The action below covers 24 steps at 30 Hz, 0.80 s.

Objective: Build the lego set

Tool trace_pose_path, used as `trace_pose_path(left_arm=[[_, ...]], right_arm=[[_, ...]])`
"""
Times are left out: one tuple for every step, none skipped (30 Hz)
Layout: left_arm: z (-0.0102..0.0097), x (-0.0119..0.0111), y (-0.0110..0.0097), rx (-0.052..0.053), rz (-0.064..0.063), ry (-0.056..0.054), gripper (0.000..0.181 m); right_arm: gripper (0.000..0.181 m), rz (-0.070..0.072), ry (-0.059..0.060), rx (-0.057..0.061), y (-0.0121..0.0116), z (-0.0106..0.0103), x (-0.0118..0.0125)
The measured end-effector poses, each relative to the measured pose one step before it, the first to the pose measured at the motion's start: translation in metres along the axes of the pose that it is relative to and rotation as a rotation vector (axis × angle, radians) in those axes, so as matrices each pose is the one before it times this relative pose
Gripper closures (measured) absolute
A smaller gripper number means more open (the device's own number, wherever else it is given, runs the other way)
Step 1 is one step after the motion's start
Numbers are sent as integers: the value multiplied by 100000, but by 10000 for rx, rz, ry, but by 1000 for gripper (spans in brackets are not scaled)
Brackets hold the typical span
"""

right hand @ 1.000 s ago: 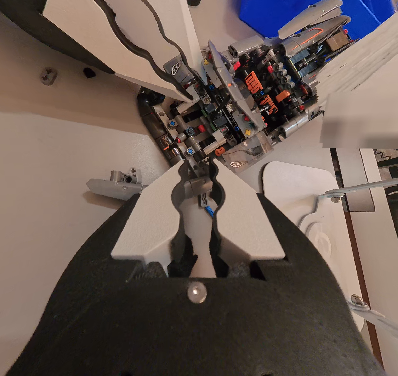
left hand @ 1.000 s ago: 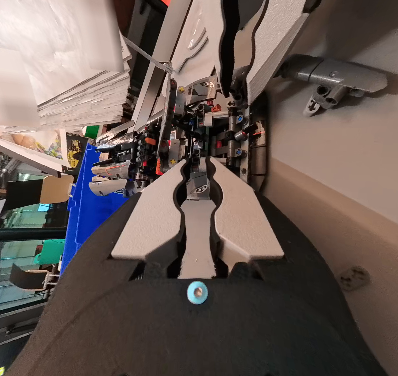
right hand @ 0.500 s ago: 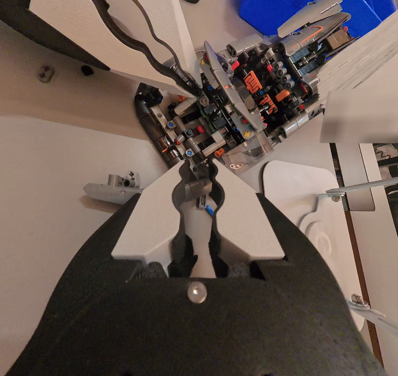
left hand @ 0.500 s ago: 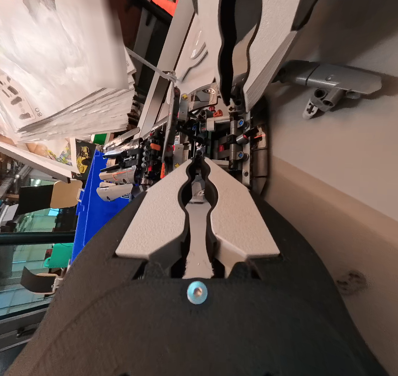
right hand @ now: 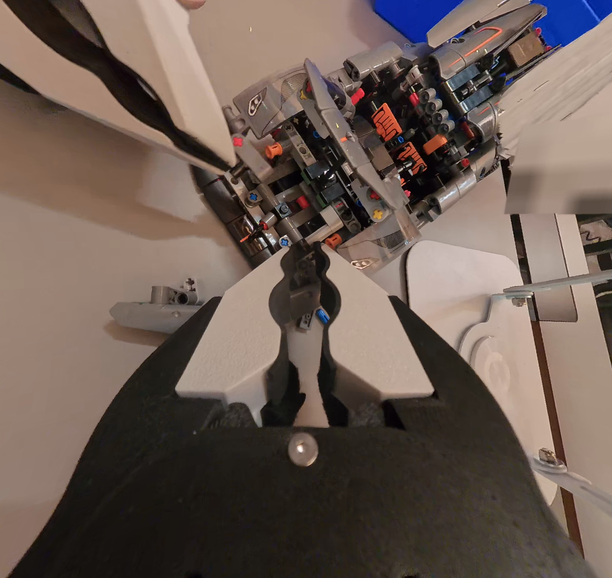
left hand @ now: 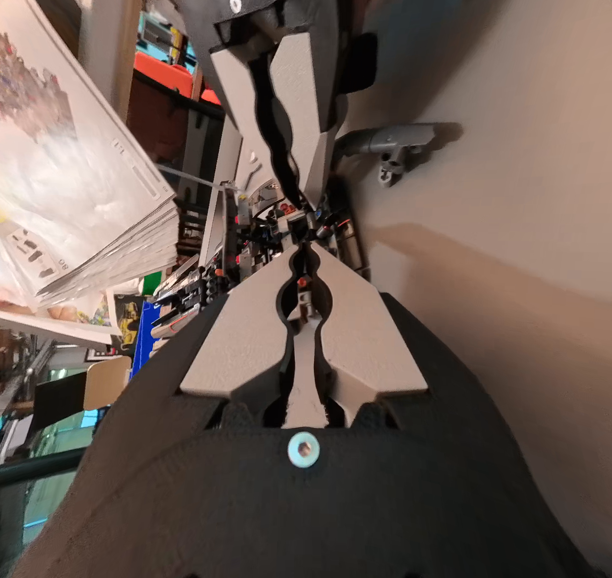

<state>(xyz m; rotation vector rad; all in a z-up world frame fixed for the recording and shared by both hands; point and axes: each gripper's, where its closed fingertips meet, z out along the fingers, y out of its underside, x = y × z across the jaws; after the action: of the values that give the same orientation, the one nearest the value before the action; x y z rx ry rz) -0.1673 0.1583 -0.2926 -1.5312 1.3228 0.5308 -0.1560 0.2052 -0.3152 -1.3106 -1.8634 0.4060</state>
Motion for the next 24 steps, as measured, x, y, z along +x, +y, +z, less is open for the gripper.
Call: trace_pose_path(left_arm=[[35,317,-65,1,141,80,181],[17,185,-104,30,77,37,181],[22,136,-83,17,2,65,181],[6,157,-67,22,-5,112,181],[19,153,105,-47,32,97,181],[-29,-25,68,7,60,-45,181],[-125,-45,-167,134,-10,-16,181],[-96,-163,-226,143,-174,-30,181],[-15,-380,-96,41,-219,-148,179],[-19,-410,49,-31,-37,-203,179],[10,-166,46,10,15,-97,180],[101,124,119,-13,-113,79,179],[91,49,-27,61,-140,56,176],[52,-104,72,-34,-90,-13,175],[18,-14,45,-12,-86,56,175],[3,10,-11,33,-137,62,174],[-21,14,5,19,-81,52,174],[-39,84,-28,20,-7,64,174],[-23,121,-71,31,40,50,175],[8,182,-96,37,43,80,175],[15,342,-157,53,39,175,176],[64,324,-110,30,19,146,176],[76,224,-85,14,41,77,177],[93,247,-56,-5,42,89,178]], right_arm=[[172,8,22,29,60,-30,34],[172,37,-5,41,57,-56,21],[172,87,-48,35,27,-66,0],[172,88,-63,21,-11,-45,-14],[172,30,-33,6,4,-22,-12],[172,-22,8,3,8,3,-1],[172,-15,20,-1,-1,5,-6],[172,1,5,-13,-2,-11,-6],[172,-7,-10,-11,-11,-2,-20],[172,-11,-6,4,-3,7,-13],[172,3,0,7,-3,-3,-4],[172,12,2,-2,1,8,4],[172,2,4,-5,11,-2,14],[172,-7,8,-6,15,2,13],[172,0,5,-1,5,1,16],[172,12,1,5,3,-3,0],[172,5,6,2,4,7,1],[172,-8,8,-6,-6,0,0],[172,-3,3,-2,3,-1,7],[172,7,0,10,3,7,-1],[172,6,-3,12,-6,2,-1],[172,2,-5,6,6,0,8],[172,1,-3,8,-1,0,2],[172,2,-1,11,-2,6,-8]])
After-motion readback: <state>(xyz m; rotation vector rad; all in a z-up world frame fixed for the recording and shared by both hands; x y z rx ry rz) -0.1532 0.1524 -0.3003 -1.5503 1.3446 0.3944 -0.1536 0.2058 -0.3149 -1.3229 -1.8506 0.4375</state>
